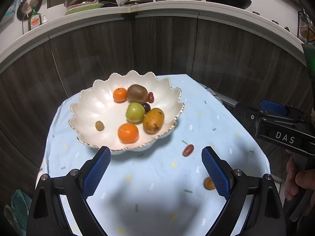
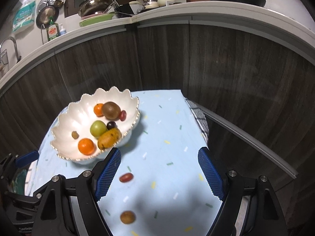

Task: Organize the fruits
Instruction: 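Withdraw both open grippers toward the brown round fruit and red date on the cloth, then close left gripper on the small brown round fruit while right gripper closes on the red date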

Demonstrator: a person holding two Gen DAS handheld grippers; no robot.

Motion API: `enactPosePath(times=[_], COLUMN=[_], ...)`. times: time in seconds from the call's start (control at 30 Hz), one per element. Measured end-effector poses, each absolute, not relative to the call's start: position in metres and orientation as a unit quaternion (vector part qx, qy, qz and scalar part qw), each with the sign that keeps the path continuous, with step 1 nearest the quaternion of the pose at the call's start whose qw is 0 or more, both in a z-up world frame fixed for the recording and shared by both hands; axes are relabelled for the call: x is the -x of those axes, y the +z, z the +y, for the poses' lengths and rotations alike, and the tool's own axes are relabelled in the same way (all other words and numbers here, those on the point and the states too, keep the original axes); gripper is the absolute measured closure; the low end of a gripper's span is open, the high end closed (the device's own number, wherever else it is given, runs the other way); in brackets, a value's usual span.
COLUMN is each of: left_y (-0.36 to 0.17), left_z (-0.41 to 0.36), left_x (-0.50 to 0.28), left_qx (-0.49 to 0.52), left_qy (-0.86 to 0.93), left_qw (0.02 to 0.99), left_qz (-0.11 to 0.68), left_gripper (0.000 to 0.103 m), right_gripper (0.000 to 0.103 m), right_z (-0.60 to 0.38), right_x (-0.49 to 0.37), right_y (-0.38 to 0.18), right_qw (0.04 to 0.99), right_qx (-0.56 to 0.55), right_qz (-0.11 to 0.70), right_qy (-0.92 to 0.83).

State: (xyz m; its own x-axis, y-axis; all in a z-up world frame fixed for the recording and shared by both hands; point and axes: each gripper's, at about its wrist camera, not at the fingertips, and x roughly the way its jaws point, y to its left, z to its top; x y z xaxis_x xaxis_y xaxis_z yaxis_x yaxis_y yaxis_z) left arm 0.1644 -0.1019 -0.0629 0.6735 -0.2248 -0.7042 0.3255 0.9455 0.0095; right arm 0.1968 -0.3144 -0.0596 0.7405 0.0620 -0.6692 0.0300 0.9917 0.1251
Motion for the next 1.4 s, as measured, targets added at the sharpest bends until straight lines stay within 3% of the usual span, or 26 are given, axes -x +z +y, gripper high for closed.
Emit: enactPosePath(times=[0.37, 0.8, 1.4], left_y=[-0.082, -0.12, -0.154], left_z=[-0.134, -0.166, -0.187], left_x=[-0.142, -0.127, -0.129], left_qx=[-0.075, -0.101, -0.127], left_qy=[-0.159, -0.176, -0.186], left_qw=[0.908, 0.891, 0.881], left_qz=[0.381, 0.407, 0.416], left_gripper=[0.01, 0.02, 0.048], right_gripper=[0.022, 0.022, 0.022], right_z=[-0.339, -0.349, -0.356], right_x=[-0.178, -0.174, -0.177], right_y=[-0.083, -0.114, -0.143], right_qw=[0.928, 0.922, 0.917], right_qx=[-0.056, -0.031, -0.037], right_qz=[0.368, 0.38, 0.386], right_qy=[0.029, 0.072, 0.092])
